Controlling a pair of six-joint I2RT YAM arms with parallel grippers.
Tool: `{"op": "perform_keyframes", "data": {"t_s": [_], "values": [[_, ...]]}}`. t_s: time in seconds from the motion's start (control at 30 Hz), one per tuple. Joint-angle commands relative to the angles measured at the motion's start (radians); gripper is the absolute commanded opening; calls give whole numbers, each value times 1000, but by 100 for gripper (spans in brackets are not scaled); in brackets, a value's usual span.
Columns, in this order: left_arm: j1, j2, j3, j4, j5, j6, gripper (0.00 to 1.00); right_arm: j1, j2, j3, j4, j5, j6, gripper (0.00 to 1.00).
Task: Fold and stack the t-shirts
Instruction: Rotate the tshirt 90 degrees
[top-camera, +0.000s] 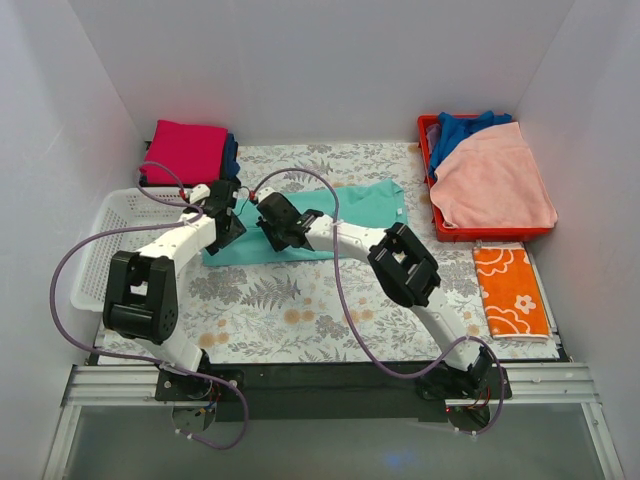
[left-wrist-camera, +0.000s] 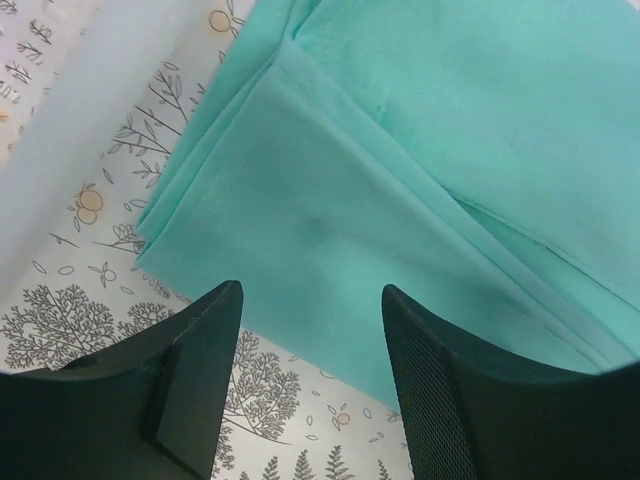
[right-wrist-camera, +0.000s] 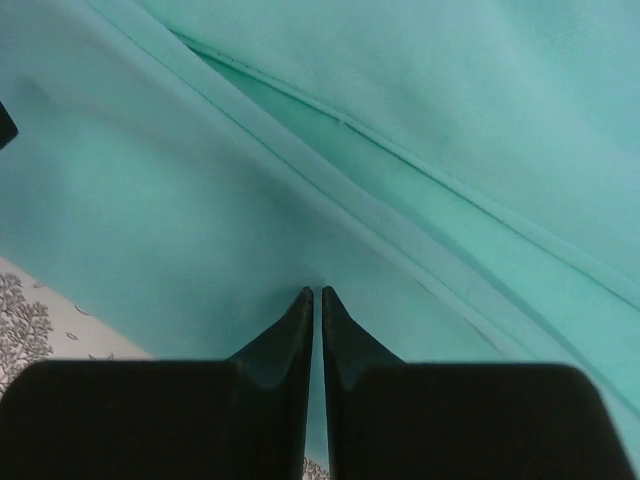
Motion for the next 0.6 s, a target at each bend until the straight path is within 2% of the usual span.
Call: {"op": "perform_keyframes", "data": {"t_s": [0.0, 0.13, 0.23, 0.33, 0.57], "values": [[38, -42, 3, 15, 78, 25, 57, -12, 27, 89, -28, -47, 8, 13], [55, -37, 16, 20, 84, 39, 58, -9, 33, 34, -31, -58, 8, 13], [65, -28, 34, 17, 81, 43, 58, -4, 0, -80, -32, -64, 23, 12], [68, -4, 69, 11, 79, 51, 58, 8, -75, -254, -29, -58, 39, 12], [68, 67, 169, 0, 75, 78, 58, 92, -350, -662, -17, 72, 112, 11]]}}
